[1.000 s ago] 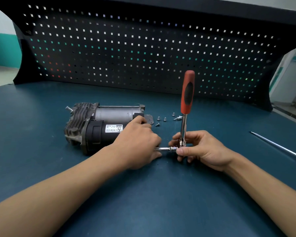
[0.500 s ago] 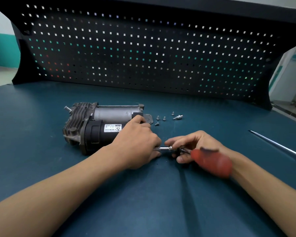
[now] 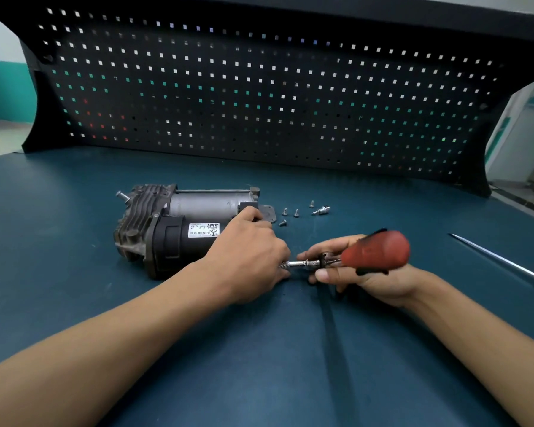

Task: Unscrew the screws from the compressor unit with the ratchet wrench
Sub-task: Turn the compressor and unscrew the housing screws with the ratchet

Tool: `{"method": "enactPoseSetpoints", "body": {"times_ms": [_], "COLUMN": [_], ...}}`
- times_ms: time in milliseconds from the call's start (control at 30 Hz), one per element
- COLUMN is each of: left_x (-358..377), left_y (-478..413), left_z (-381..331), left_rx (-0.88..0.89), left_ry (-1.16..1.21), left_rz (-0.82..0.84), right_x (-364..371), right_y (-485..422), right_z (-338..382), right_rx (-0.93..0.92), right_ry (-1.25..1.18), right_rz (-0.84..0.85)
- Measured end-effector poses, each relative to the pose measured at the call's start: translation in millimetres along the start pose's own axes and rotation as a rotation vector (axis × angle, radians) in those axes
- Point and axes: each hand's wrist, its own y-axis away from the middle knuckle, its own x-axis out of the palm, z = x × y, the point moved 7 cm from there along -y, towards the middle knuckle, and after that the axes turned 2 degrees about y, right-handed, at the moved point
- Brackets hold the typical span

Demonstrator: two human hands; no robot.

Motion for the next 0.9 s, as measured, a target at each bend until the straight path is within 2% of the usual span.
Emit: {"method": "enactPoseSetpoints", "body": {"times_ms": [267, 900], "left_x": [0, 1], "left_y": [0, 1], "left_z": [0, -1], "left_rx": [-0.009, 0.015], "left_ry": [-0.008, -0.024], "left_rz": [0.0, -0.056], "right_x": [3, 2], "right_y": [-6, -15], "right_z": [-8, -18], "right_rx": [0.099, 0.228], "right_ry": [-0.118, -0.146], "right_rz": [-0.051, -0.103]}}
